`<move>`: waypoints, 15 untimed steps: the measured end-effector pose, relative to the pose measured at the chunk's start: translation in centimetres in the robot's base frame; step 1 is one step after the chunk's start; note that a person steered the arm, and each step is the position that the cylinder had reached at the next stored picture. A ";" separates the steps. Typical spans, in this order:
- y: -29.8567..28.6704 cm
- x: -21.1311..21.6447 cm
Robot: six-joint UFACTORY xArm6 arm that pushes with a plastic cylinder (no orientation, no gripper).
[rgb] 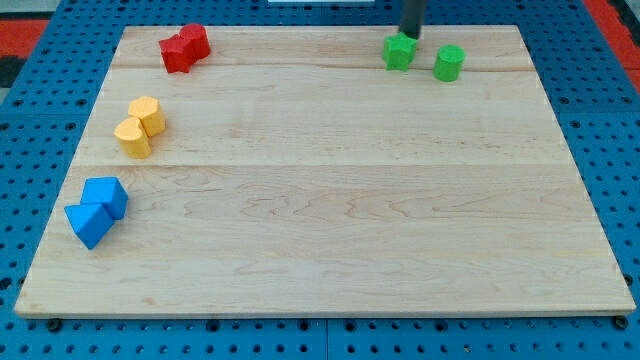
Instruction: Push green star to the top center
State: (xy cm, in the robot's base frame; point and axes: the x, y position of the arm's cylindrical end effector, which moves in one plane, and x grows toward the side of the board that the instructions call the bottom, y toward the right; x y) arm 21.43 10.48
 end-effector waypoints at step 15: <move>-11.2 9.0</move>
State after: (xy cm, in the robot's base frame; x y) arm 30.38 -0.74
